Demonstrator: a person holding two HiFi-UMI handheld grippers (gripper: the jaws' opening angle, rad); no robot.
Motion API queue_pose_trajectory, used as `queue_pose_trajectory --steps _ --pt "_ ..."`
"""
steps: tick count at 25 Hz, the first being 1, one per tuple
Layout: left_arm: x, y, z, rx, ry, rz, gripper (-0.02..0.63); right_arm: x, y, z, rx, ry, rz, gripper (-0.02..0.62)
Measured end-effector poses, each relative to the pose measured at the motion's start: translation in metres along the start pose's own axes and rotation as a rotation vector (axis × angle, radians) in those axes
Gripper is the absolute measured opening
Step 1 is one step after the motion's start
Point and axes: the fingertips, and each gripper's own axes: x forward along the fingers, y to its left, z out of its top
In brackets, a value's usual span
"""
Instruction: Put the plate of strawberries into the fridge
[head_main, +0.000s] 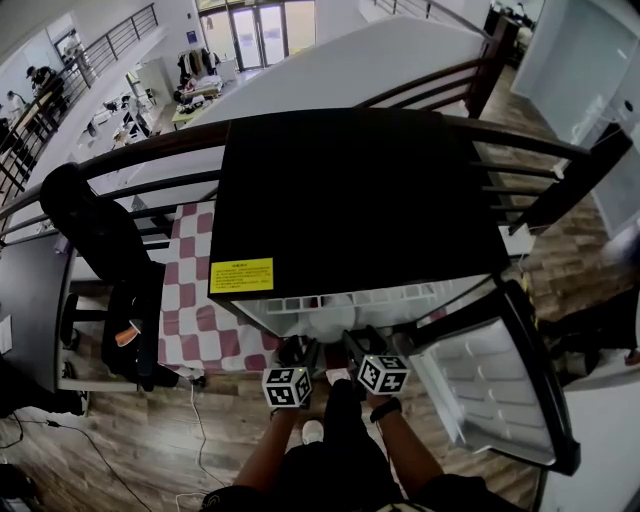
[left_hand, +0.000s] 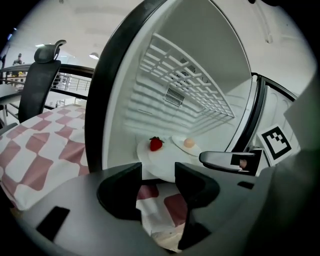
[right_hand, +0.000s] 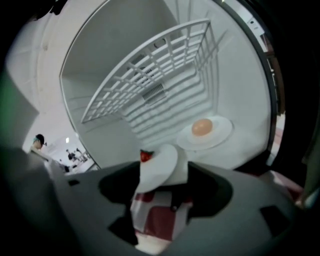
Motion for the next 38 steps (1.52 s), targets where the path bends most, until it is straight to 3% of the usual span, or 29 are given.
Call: queue_pose_trajectory --steps 3,9,14,27,38 --pt "-0.007 -0.001 -0.001 0.025 -0.015 -0.004 0.207 -0.007 0.000 -0.003 -0.037 -0.002 -0.009 0.295" --pt "-0.018 -0.013 -0.008 0.144 -0.017 -0.033 0.206 -0.015 0.006 -0.017 -0.221 0.029 -0.019 0.295" --pt "-0.010 -0.011 -0.026 0.179 0.011 -0.002 0.204 -0.012 0.015 -0.031 -0.341 0.040 -0.008 0.291" --pt "0.009 -0.015 -0.035 0.203 0.037 0.031 0.048 0.001 0.027 -0.039 -0.432 0.001 -0.008 0.120" --pt "0.024 -0.009 -0.025 0.191 0.034 0.070 0.021 0.019 0.029 -0.031 -0.466 -0.006 -0.002 0.064"
